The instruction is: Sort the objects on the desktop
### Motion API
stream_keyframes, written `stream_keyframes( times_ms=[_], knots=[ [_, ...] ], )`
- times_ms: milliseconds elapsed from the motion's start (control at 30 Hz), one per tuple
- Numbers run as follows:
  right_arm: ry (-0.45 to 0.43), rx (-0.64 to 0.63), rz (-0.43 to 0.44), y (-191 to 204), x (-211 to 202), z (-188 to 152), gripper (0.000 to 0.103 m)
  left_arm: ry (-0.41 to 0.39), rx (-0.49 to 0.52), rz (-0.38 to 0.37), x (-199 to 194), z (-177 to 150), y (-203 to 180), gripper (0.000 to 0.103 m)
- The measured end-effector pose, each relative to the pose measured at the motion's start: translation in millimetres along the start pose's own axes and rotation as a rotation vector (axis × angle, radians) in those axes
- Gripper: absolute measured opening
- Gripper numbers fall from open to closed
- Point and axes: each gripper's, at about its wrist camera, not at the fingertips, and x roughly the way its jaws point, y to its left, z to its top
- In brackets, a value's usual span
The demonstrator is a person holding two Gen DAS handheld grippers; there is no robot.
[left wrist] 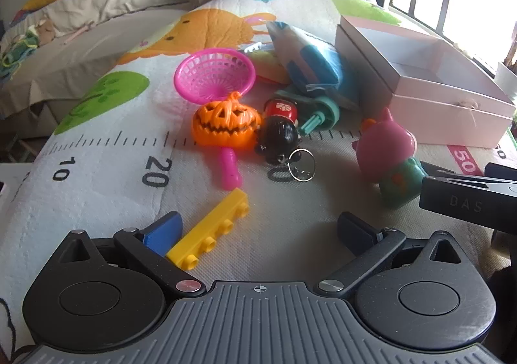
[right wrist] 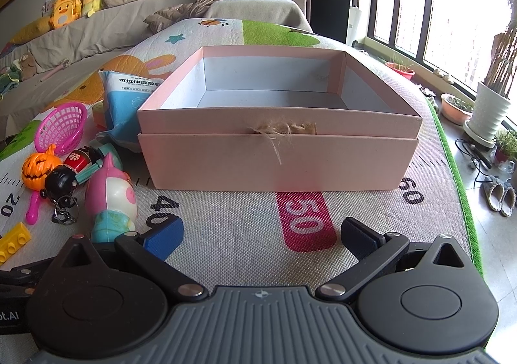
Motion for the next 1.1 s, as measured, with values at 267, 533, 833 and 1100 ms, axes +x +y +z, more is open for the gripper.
stream_keyframes(
  times_ms=[267, 533, 833, 1100],
  knots=[
    [0.039, -0.005, 0.012, -4, -5, 0, 0.103, -0.031, -0.016, 0.014, 1, -2, -1, 0.103],
    [0.073, -0.014, 0.024, -5, -10, -1, 0.103, -0.156, 0.072, 0.062, -24, -14, -6, 0.103],
    [-0.083, -0.177, 0.219, -2, -75, -8, 0.103, -0.24, 0.126, -0.121, -83, -30, 31, 0.103],
    [-0.062, -0.258, 0.264, 41, -50, 18, 0.083, -0.3, 0.18, -0.035, -77, -38, 22, 0.103]
  ],
)
